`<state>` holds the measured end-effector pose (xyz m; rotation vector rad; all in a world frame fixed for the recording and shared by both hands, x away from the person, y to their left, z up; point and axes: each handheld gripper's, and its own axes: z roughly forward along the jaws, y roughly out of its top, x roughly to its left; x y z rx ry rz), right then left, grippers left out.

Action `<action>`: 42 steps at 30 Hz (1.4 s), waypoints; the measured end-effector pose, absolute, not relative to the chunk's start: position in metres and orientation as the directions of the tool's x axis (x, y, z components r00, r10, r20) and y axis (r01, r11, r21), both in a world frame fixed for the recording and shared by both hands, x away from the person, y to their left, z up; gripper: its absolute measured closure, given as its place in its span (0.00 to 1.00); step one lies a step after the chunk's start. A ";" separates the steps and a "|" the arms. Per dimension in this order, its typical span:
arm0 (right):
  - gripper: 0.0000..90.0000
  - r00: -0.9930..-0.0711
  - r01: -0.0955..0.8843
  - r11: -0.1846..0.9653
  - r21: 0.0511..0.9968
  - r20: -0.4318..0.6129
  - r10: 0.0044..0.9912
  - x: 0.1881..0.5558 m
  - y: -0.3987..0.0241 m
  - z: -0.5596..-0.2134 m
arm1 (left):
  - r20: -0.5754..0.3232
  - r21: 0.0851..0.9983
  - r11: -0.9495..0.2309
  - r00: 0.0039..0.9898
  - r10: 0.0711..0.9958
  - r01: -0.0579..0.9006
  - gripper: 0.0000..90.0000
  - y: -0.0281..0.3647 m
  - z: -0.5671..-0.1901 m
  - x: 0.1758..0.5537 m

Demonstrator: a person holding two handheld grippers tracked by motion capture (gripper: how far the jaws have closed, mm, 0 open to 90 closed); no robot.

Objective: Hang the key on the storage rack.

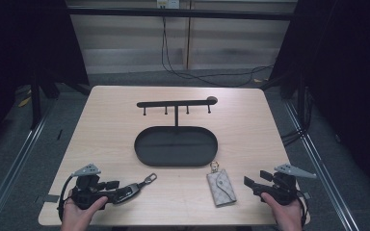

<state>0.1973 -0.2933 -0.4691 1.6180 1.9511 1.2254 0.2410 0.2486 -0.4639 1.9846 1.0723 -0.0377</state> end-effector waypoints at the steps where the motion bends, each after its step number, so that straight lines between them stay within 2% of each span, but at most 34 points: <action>1: 0.26 -0.304 0.633 -0.009 0.774 0.260 0.917 0.197 -0.293 -0.469 | -0.395 0.672 -0.265 0.637 0.662 0.692 0.54 0.248 -0.463 0.241; 10: 0.26 -0.306 0.645 -0.011 0.764 0.272 0.912 0.199 -0.294 -0.471 | -0.363 0.666 -0.326 0.673 0.644 0.671 0.53 0.242 -0.462 0.240; 12: 0.26 -0.305 0.648 -0.009 0.762 0.270 0.913 0.199 -0.292 -0.471 | -0.324 0.657 -0.356 0.676 0.662 0.664 0.53 0.241 -0.461 0.240; 16: 0.26 -0.308 0.648 0.002 0.761 0.259 0.915 0.198 -0.291 -0.472 | -0.309 0.649 -0.358 0.663 0.682 0.671 0.59 0.240 -0.455 0.240; 19: 0.26 -0.319 0.650 0.020 0.759 0.250 0.914 0.199 -0.289 -0.472 | -0.267 0.646 -0.419 0.703 0.659 0.638 0.61 0.231 -0.451 0.237; 30: 0.26 -0.293 0.658 -0.008 0.753 0.266 0.918 0.197 -0.293 -0.473 | -0.276 0.622 -0.459 0.726 0.630 0.635 0.62 0.219 -0.435 0.247; 32: 0.26 -0.294 0.657 -0.013 0.754 0.272 0.916 0.198 -0.293 -0.472 | -0.329 0.607 -0.455 0.728 0.602 0.651 0.76 0.217 -0.432 0.253; 33: 0.26 -0.295 0.661 -0.011 0.750 0.273 0.916 0.198 -0.292 -0.473 | -0.335 0.609 -0.452 0.728 0.598 0.652 0.79 0.216 -0.430 0.254; 36: 0.26 -0.305 0.662 0.004 0.750 0.264 0.915 0.198 -0.291 -0.473 | -0.313 0.602 -0.471 0.733 0.604 0.645 0.79 0.212 -0.427 0.258; 37: 0.26 -0.306 0.661 0.014 0.751 0.252 0.918 0.198 -0.290 -0.473 | -0.335 0.596 -0.472 0.735 0.589 0.650 0.75 0.211 -0.426 0.261; 39: 0.26 -0.307 0.662 0.016 0.749 0.252 0.918 0.198 -0.289 -0.473 | -0.335 0.588 -0.481 0.736 0.588 0.651 0.74 0.210 -0.425 0.263; 42: 0.26 -0.305 0.669 0.012 0.743 0.260 0.916 0.199 -0.290 -0.474 | -0.307 0.562 -0.518 0.745 0.593 0.644 0.68 0.205 -0.424 0.269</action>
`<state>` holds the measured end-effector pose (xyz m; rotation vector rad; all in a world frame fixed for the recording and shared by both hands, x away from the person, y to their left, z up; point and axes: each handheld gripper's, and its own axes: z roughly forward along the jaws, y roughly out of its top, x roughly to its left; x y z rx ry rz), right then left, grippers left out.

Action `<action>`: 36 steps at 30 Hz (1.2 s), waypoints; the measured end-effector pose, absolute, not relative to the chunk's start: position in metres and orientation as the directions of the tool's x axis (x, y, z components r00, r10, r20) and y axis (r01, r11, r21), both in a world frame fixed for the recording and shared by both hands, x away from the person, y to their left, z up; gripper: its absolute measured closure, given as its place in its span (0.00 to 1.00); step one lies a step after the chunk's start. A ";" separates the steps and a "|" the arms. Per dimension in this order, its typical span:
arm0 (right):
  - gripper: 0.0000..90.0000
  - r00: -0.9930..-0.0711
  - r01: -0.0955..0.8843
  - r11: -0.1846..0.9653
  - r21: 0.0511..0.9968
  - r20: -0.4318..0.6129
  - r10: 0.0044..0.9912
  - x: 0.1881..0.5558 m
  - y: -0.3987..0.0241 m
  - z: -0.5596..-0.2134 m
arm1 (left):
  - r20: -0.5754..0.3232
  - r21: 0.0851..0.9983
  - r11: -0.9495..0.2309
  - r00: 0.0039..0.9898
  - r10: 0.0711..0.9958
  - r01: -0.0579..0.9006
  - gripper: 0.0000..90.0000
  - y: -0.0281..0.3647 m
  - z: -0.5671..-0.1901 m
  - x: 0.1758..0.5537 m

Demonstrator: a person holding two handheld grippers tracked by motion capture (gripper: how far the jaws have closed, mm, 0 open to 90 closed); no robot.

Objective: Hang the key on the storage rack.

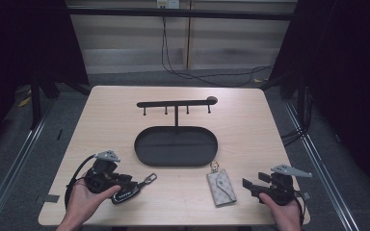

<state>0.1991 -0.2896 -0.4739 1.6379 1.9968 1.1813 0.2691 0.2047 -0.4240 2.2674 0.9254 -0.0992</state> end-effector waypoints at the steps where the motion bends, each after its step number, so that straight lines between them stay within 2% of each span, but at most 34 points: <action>1: 0.26 -0.305 0.669 0.012 0.743 0.260 0.916 0.199 -0.290 -0.474 | -0.301 0.547 -0.528 0.741 0.601 0.650 0.68 0.203 -0.424 0.271; 2: 0.26 -0.304 0.671 0.007 0.741 0.267 0.915 0.200 -0.290 -0.474 | -0.260 0.505 -0.569 0.743 0.617 0.649 0.65 0.197 -0.425 0.274; 7: 0.26 -0.305 0.671 0.011 0.741 0.263 0.915 0.199 -0.289 -0.474 | -0.240 0.480 -0.592 0.746 0.621 0.647 0.65 0.189 -0.426 0.278; 12: 0.26 -0.304 0.677 0.010 0.735 0.267 0.915 0.199 -0.289 -0.475 | -0.241 0.457 -0.609 0.749 0.617 0.648 0.64 0.184 -0.424 0.284; 16: 0.26 -0.310 0.678 0.018 0.735 0.263 0.913 0.200 -0.289 -0.476 | -0.227 0.431 -0.633 0.756 0.614 0.643 0.69 0.178 -0.422 0.288; 20: 0.26 -0.312 0.679 0.022 0.734 0.261 0.914 0.200 -0.288 -0.476 | -0.222 0.432 -0.635 0.758 0.613 0.640 0.66 0.172 -0.420 0.291; 28: 0.26 -0.313 0.683 0.024 0.730 0.262 0.913 0.201 -0.288 -0.476 | -0.235 0.397 -0.659 0.764 0.601 0.639 0.69 0.160 -0.421 0.300; 36: 0.26 -0.311 0.682 0.022 0.731 0.263 0.913 0.200 -0.288 -0.476 | -0.224 0.337 -0.706 0.782 0.582 0.622 0.72 0.148 -0.426 0.307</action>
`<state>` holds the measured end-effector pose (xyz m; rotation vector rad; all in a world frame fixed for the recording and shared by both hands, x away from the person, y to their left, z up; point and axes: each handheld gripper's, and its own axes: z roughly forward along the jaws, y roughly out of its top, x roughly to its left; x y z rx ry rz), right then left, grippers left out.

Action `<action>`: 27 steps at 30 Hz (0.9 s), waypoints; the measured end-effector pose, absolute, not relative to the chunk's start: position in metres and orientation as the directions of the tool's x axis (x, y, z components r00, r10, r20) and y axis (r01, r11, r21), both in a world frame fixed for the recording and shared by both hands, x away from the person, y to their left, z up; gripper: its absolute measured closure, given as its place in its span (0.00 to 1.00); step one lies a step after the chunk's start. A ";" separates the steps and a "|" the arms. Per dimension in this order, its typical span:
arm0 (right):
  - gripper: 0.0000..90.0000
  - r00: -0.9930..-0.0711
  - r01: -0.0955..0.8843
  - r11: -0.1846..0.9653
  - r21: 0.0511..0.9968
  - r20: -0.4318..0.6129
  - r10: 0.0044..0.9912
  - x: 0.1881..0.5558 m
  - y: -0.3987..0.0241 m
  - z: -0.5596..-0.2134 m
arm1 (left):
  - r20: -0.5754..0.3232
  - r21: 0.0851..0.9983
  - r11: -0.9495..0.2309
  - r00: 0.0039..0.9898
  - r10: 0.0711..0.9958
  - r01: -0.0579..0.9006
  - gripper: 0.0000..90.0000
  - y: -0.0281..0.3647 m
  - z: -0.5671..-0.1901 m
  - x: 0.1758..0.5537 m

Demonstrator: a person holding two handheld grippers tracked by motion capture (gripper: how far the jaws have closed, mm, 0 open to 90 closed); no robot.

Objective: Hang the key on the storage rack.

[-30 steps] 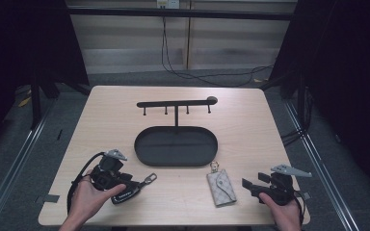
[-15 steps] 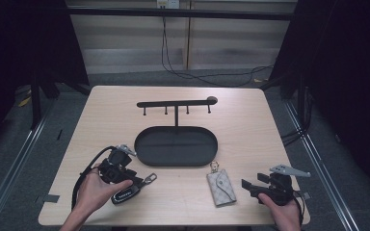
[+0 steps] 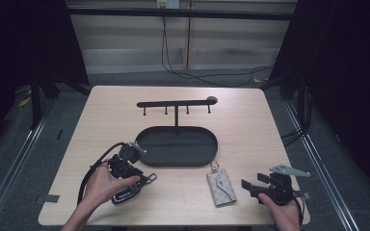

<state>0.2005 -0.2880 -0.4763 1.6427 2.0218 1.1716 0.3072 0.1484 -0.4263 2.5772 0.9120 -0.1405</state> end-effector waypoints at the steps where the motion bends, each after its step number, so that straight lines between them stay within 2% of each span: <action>1: 0.26 -0.311 0.685 0.023 0.728 0.264 0.913 0.201 -0.288 -0.476 | -0.220 0.330 -0.712 0.784 0.580 0.620 0.72 0.147 -0.428 0.308; 4: 0.26 -0.314 0.683 0.026 0.730 0.262 0.913 0.200 -0.288 -0.476 | -0.195 0.311 -0.738 0.800 0.567 0.599 0.76 0.143 -0.432 0.310; 13: 0.26 -0.314 0.687 0.030 0.726 0.260 0.913 0.201 -0.287 -0.477 | -0.145 0.272 -0.787 0.832 0.535 0.554 0.73 0.137 -0.444 0.317; 20: 0.26 -0.317 0.692 0.036 0.721 0.259 0.913 0.201 -0.287 -0.477 | -0.112 0.192 -0.803 0.825 0.554 0.565 0.71 0.126 -0.456 0.319; 27: 0.26 -0.325 0.695 0.057 0.717 0.242 0.914 0.202 -0.285 -0.478 | -0.116 0.189 -0.804 0.826 0.552 0.564 0.69 0.125 -0.458 0.322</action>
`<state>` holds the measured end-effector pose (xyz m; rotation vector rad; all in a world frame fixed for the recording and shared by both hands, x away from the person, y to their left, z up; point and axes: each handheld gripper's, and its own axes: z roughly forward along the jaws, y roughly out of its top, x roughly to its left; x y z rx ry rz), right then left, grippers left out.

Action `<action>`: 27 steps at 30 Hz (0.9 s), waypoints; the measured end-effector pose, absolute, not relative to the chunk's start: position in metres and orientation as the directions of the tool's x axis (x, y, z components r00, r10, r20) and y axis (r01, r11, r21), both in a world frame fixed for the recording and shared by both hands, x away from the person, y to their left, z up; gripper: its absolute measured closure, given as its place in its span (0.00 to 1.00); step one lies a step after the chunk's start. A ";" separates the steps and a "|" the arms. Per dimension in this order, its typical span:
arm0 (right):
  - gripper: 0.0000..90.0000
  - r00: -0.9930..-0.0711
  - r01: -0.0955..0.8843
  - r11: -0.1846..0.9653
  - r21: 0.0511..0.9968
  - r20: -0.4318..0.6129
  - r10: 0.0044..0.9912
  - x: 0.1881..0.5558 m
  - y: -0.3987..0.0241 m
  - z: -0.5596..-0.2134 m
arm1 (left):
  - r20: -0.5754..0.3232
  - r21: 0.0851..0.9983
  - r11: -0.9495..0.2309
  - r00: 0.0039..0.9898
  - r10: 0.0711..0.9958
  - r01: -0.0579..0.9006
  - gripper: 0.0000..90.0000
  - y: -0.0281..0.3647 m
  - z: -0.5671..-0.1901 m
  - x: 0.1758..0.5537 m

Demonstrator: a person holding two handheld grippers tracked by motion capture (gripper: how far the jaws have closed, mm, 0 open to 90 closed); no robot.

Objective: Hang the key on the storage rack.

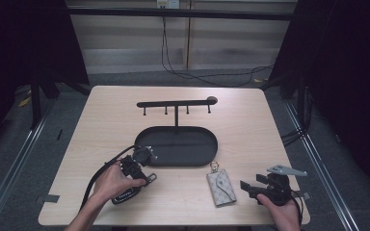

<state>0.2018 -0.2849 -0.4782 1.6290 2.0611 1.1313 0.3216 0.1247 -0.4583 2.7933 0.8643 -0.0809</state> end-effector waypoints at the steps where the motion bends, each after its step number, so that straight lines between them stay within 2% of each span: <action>1: 0.26 -0.324 0.697 0.053 0.716 0.248 0.913 0.202 -0.285 -0.478 | -0.114 0.189 -0.806 0.828 0.549 0.561 0.68 0.124 -0.458 0.322; 8: 0.26 -0.318 0.703 0.038 0.710 0.267 0.910 0.203 -0.287 -0.479 | -0.120 0.162 -0.815 0.830 0.544 0.557 0.68 0.115 -0.463 0.324; 19: 0.26 -0.312 0.704 0.005 0.710 0.302 0.901 0.203 -0.290 -0.479 | -0.068 0.102 -0.832 0.838 0.541 0.545 0.69 0.103 -0.464 0.324; 21: 0.26 -0.313 0.704 0.007 0.710 0.301 0.901 0.203 -0.290 -0.479 | -0.044 0.079 -0.846 0.850 0.525 0.527 0.69 0.099 -0.464 0.323; 24: 0.26 -0.312 0.705 0.013 0.709 0.293 0.904 0.203 -0.290 -0.479 | -0.043 0.057 -0.842 0.844 0.535 0.537 0.63 0.093 -0.465 0.322; 27: 0.26 -0.316 0.706 0.027 0.707 0.281 0.906 0.203 -0.288 -0.479 | -0.040 0.051 -0.846 0.848 0.529 0.530 0.66 0.090 -0.465 0.322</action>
